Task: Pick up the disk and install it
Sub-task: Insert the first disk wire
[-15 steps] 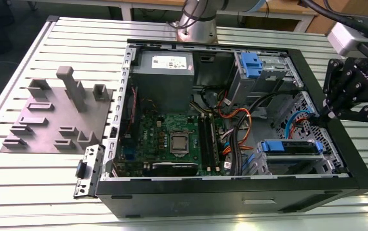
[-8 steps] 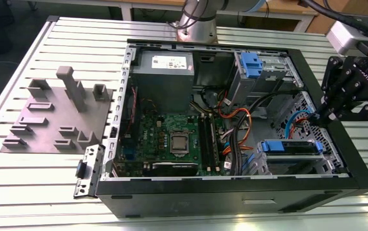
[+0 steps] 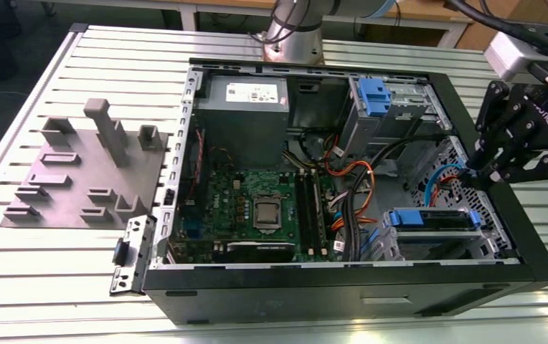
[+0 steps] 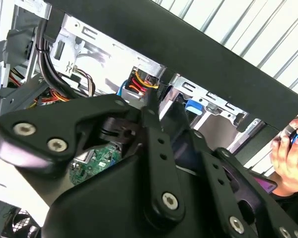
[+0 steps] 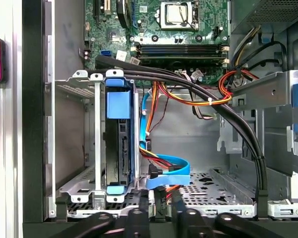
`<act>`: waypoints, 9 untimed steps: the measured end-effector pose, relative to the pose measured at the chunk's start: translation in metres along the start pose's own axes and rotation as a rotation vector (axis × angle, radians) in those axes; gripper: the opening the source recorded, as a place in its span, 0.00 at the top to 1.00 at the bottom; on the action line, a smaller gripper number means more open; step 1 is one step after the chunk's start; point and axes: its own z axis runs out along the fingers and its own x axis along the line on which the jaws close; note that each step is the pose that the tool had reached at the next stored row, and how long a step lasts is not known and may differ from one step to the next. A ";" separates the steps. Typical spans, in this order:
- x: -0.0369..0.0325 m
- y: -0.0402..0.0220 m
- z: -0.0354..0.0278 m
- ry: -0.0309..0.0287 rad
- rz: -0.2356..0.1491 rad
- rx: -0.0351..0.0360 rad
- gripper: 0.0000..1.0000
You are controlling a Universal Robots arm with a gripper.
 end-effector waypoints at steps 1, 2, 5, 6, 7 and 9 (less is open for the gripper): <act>-0.0001 0.0000 0.0009 0.0000 0.000 -0.0004 0.69; -0.0001 0.0000 0.0020 0.0000 0.000 -0.0011 0.63; -0.0004 -0.0001 0.0052 0.0000 0.000 -0.0044 0.63; -0.0005 -0.0001 0.0058 0.0002 0.000 -0.0054 0.63; -0.0006 -0.0001 0.0065 0.0001 0.000 -0.0064 0.63; -0.0006 -0.0003 0.0079 -0.0001 0.000 -0.0085 0.63</act>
